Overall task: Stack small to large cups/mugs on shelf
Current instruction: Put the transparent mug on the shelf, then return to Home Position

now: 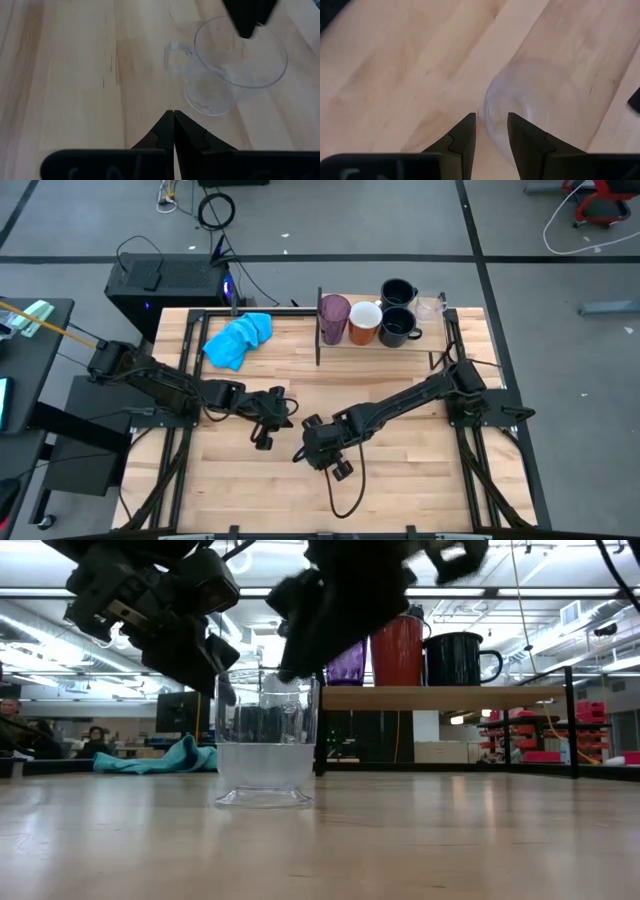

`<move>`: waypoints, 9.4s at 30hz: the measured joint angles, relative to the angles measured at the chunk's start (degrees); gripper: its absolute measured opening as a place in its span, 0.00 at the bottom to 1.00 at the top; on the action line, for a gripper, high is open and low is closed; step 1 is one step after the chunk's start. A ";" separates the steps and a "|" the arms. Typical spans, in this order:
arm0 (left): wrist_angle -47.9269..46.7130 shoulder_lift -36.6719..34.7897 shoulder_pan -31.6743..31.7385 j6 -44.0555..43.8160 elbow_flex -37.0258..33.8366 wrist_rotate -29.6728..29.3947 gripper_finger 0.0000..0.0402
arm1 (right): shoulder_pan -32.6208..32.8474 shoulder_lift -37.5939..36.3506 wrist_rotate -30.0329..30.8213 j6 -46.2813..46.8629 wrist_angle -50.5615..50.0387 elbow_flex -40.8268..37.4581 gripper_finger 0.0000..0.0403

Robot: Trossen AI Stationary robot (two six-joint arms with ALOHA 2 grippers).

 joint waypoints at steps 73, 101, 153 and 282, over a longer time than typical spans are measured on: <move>-10.60 -9.09 0.00 -1.30 0.00 -0.04 0.06 | -25.49 -43.79 13.54 32.07 -54.71 -10.91 0.02; -10.49 -9.09 0.00 -1.35 0.00 -0.04 0.04 | -40.76 -52.48 19.11 24.16 -47.04 -20.20 0.02; -7.72 -14.28 0.00 3.76 -0.92 -0.52 0.03 | -39.47 -63.84 17.45 17.25 -32.01 -19.53 0.45; 7.87 -74.77 8.41 -13.33 -36.74 -19.56 0.08 | -25.27 -117.36 2.87 33.27 35.59 -91.30 0.12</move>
